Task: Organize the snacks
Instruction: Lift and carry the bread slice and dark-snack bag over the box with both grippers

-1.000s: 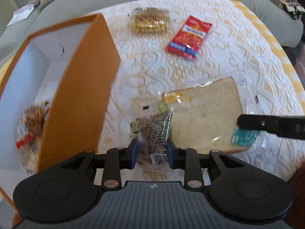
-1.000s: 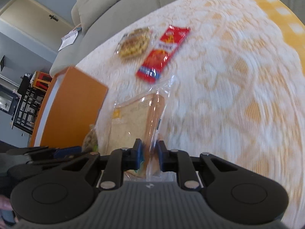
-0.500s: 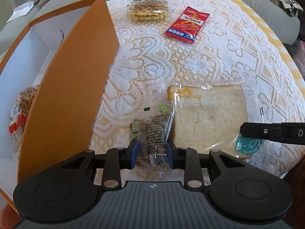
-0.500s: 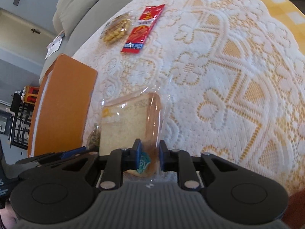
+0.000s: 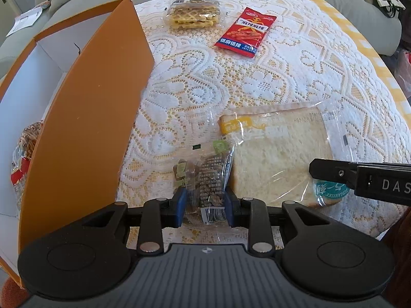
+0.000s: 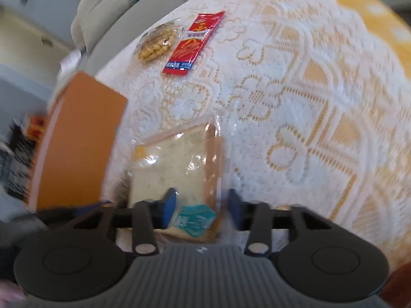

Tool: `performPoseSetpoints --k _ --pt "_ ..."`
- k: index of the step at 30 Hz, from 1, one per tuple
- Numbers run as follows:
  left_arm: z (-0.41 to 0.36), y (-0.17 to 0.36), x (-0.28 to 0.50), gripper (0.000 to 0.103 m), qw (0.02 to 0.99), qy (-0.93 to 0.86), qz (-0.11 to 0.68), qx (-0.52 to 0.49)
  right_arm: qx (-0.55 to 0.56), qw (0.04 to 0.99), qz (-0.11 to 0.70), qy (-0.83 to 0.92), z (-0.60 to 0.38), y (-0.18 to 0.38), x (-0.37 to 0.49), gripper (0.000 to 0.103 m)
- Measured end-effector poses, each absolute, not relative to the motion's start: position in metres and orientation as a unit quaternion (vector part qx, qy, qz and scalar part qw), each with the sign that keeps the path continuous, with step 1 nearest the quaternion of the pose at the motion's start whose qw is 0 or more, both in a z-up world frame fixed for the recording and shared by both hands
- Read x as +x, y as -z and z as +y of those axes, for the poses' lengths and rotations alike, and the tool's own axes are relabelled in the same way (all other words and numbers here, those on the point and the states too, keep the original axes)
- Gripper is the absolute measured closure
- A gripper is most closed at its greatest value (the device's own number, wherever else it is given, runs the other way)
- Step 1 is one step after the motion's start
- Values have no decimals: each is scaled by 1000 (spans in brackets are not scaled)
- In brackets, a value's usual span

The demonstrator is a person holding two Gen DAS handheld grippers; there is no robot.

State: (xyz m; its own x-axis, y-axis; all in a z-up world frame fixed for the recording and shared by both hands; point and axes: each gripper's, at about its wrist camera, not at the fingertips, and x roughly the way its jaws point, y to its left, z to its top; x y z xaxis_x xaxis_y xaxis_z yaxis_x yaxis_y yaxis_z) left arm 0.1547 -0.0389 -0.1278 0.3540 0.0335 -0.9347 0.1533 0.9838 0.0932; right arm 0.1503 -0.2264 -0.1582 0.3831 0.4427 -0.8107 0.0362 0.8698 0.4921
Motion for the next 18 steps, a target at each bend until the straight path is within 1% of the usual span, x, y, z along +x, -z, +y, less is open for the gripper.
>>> performPoseSetpoints --k 1,3,7,13,18 --pt "-39 128 154 69 819 37 567 83 215 805 539 -126 -225 156 150 73" --pt "-37 127 154 69 819 37 566 81 198 814 531 -127 -221 150 149 79" --pt "-33 124 151 69 817 37 571 67 158 836 507 -136 -214 132 146 86" --pt "-26 114 146 69 813 32 579 55 88 864 473 -148 -197 105 137 89" --pt "-16 97 139 69 820 34 571 35 41 877 453 -156 -184 82 132 90"
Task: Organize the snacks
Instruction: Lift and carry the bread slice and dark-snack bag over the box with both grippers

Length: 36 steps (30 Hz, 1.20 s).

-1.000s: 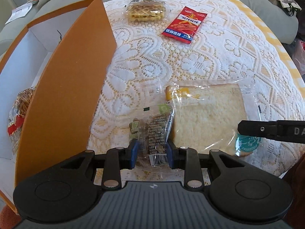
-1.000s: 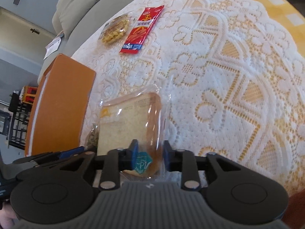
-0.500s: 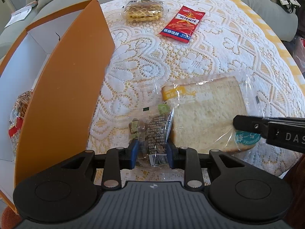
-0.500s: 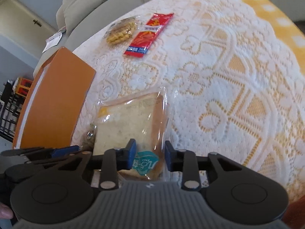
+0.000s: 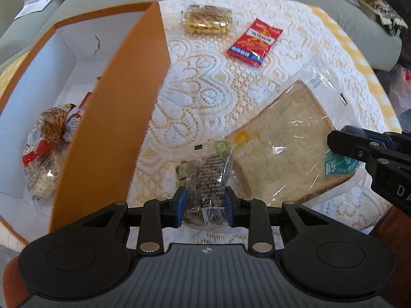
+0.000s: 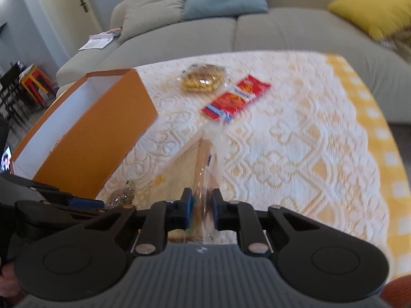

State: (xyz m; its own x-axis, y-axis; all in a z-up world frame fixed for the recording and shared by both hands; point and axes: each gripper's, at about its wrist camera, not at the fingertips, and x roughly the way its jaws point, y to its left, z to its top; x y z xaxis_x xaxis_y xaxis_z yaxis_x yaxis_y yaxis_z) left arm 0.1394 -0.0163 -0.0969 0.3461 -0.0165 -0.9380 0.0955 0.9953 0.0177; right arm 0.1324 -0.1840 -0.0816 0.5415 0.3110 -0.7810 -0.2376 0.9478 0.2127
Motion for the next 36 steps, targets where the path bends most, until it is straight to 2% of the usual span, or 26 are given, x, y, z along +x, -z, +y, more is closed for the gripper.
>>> performPoseSetpoints --k 25,36 --pt "45 -19 137 69 881 33 469 -55 -55 900 362 -239 -132 -49 151 94" --pt "108 -30 169 69 888 -29 457 -45 -61 906 315 -276 -76 -87 191 94"
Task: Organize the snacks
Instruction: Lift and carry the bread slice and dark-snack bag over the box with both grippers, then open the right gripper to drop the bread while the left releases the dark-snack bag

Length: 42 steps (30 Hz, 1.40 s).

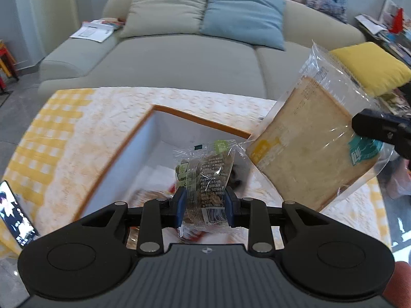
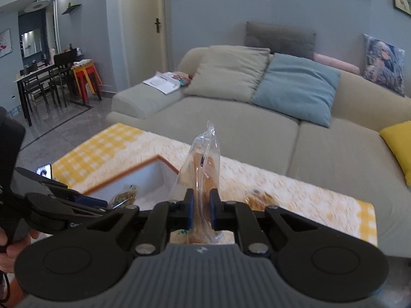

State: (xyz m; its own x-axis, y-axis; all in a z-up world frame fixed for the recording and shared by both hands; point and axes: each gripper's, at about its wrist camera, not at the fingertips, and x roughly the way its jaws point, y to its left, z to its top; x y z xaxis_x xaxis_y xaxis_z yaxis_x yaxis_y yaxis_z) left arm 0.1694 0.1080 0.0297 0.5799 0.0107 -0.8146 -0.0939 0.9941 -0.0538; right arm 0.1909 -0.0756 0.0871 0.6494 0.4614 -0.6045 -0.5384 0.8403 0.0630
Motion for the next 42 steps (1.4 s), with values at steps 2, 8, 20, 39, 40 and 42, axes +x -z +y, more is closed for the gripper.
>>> performPoseSetpoints --k 2,8,20,39,40,42 --pt "118 -29 175 69 887 -38 458 -42 -55 904 315 -284 -62 -86 201 94" --pt "148 -11 193 69 877 -67 474 -41 -62 894 321 -307 -16 -63 226 95" --pt "178 27 217 69 859 -98 502 -37 -57 867 364 -336 45 -5 283 95" --pt "177 58 226 69 849 -80 521 -38 -128 828 430 -337 92 77 311 94" --pt "177 58 226 69 848 -81 522 -38 -148 826 431 -332 96 80 310 92" --pt "177 59 226 69 848 -80 523 -38 -176 818 441 -325 101 87 310 92"
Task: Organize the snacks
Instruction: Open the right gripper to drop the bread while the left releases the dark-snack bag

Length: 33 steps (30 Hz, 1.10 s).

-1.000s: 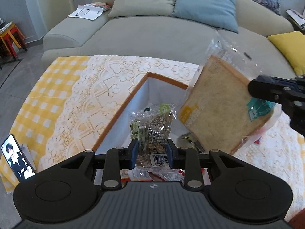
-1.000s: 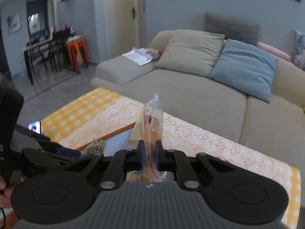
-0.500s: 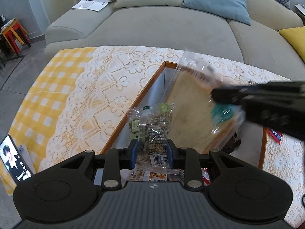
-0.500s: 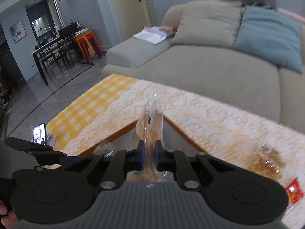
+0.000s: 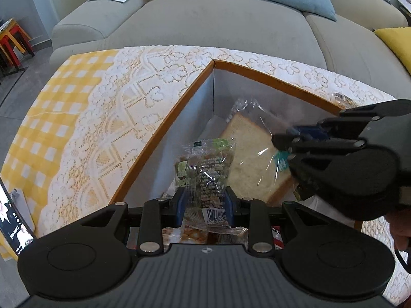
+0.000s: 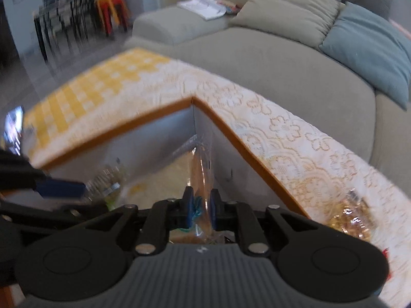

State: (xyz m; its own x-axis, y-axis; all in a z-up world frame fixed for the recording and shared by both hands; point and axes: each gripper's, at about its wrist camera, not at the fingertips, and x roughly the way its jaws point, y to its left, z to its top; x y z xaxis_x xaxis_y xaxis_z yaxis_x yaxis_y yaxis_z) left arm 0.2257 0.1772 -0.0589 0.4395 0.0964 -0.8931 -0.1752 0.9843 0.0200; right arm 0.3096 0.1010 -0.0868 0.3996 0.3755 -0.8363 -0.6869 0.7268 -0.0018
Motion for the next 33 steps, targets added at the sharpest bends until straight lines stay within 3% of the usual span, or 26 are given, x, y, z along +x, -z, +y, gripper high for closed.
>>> performPoseSetpoints --k 5,7,13,22,33 --pt "176 59 223 69 845 -81 528 -34 -211 799 471 -309 108 103 311 89" --pt "176 58 221 69 845 -80 529 -32 -218 801 465 -308 107 104 309 81" --pt "170 51 214 69 849 -60 524 -38 -192 821 445 -300 89 83 302 71" --pt "152 50 201 69 839 3 538 -84 -108 850 420 -300 41 43 270 69" --pt "129 83 201 68 789 46 605 -96 -53 856 428 -285 5 44 247 69"
